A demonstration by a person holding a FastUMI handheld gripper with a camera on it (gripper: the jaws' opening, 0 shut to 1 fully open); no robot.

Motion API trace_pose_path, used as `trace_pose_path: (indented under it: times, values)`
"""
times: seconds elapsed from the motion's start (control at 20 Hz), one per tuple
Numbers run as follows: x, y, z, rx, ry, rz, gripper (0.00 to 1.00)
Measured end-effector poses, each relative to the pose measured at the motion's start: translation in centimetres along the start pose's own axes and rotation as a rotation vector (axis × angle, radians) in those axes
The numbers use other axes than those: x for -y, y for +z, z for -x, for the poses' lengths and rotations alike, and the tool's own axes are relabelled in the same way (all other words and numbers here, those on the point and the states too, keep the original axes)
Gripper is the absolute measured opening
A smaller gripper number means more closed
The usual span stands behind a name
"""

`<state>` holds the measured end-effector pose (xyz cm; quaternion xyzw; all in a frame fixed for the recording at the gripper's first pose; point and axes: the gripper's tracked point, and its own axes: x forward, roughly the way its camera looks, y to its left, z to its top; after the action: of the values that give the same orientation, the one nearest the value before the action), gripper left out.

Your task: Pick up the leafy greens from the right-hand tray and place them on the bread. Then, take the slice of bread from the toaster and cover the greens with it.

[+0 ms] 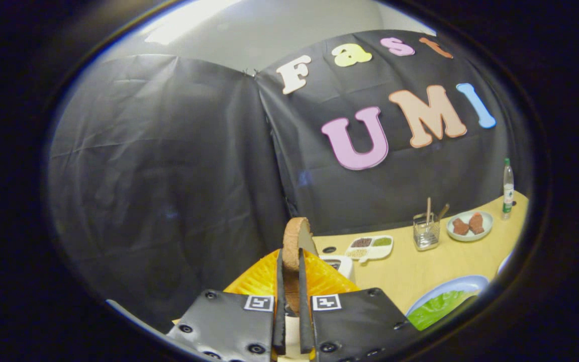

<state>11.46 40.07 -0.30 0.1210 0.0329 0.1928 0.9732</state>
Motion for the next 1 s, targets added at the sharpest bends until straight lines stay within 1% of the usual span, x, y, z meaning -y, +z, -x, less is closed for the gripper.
trace_pose_path:
  times: [0.15,0.25,0.35,0.5,0.75,1.0]
  values:
    - [-0.7,2.4,1.6,0.068,0.034,-0.036,0.14]
    - [-0.3,3.7,3.0,0.101,0.034,-0.048,0.14]
    - [1.2,4.5,4.5,0.128,0.011,-0.058,0.14]
    - [4.7,4.5,6.7,0.157,-0.057,-0.088,0.14]
    - [10.1,2.4,9.5,0.139,-0.147,-0.178,0.14]
    - [15.6,-2.0,10.9,0.072,-0.240,-0.292,0.14]
